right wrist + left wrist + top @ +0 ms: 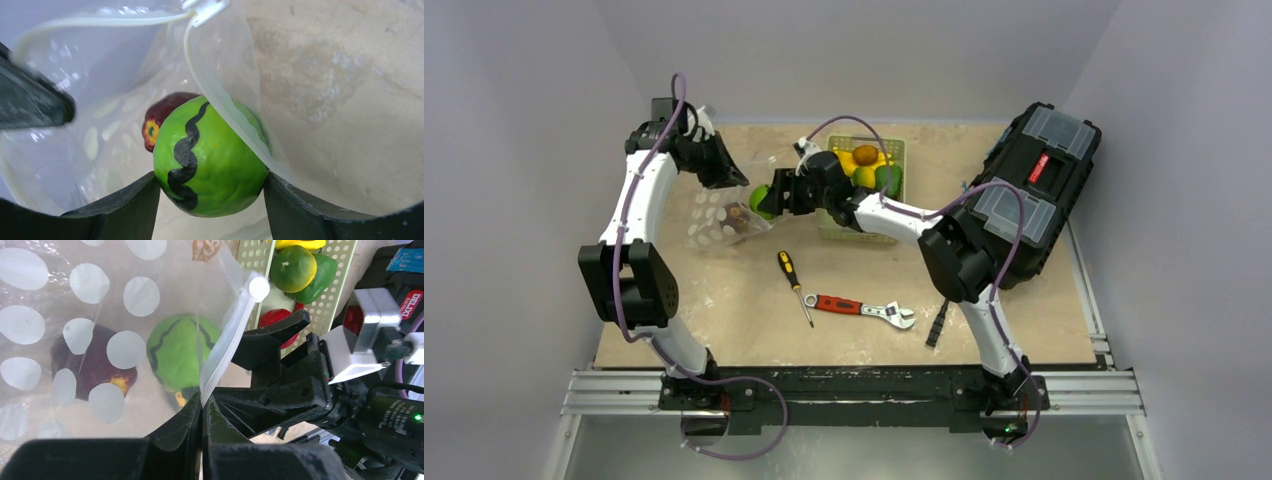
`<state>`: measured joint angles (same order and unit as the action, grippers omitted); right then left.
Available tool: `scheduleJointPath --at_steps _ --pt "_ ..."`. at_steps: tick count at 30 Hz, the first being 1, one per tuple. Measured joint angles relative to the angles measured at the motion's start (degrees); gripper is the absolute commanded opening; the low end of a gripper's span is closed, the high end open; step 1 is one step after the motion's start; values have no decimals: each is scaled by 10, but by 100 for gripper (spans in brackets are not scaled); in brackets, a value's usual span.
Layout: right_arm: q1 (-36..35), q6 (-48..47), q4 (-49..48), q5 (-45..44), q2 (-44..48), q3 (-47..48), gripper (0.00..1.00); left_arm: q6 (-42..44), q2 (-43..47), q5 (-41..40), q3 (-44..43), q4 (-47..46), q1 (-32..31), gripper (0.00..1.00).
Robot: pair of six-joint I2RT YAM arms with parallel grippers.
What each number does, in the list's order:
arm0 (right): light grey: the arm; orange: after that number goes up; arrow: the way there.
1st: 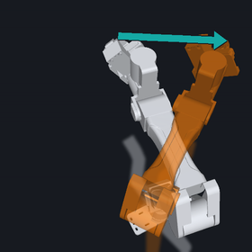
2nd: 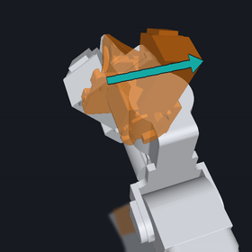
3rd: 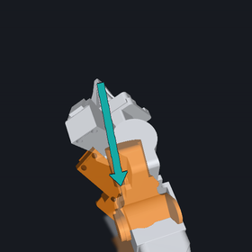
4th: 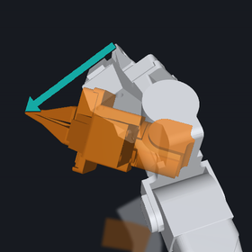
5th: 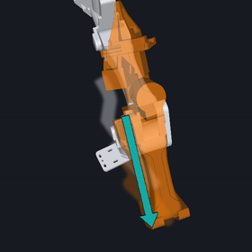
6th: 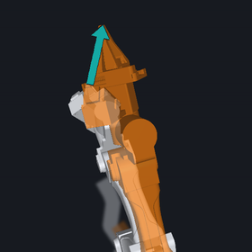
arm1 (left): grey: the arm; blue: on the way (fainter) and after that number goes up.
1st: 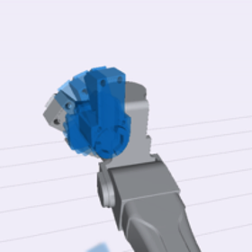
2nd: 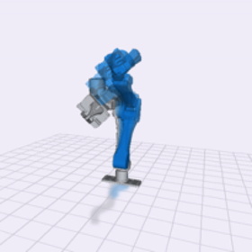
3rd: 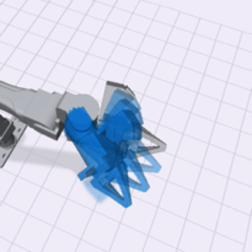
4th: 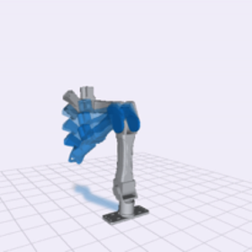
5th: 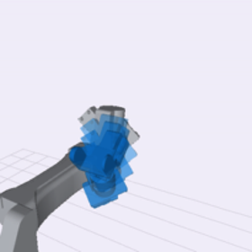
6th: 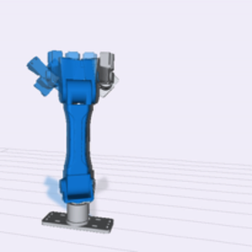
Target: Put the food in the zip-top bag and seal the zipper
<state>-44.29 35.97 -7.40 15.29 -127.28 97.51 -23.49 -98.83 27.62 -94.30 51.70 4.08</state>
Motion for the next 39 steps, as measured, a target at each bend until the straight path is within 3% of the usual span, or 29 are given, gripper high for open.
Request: scheduleJointPath --at_steps 6,12,18,24,35,39 --pt "0 26 -9 -7 -28 72 33 -1 2 6 3 -2 4 0" --pt "0 47 -18 -11 -66 132 65 -1 2 7 4 -3 8 0" --pt "0 54 -9 -14 -104 144 83 -2 3 8 5 -3 8 0" --pt "0 54 -7 -15 -104 146 88 -2 4 8 5 -3 11 0" --pt "0 45 -4 -17 -100 146 84 -2 4 8 5 -3 12 0" --pt "0 28 7 -15 -56 100 83 -2 4 8 5 -3 12 0"
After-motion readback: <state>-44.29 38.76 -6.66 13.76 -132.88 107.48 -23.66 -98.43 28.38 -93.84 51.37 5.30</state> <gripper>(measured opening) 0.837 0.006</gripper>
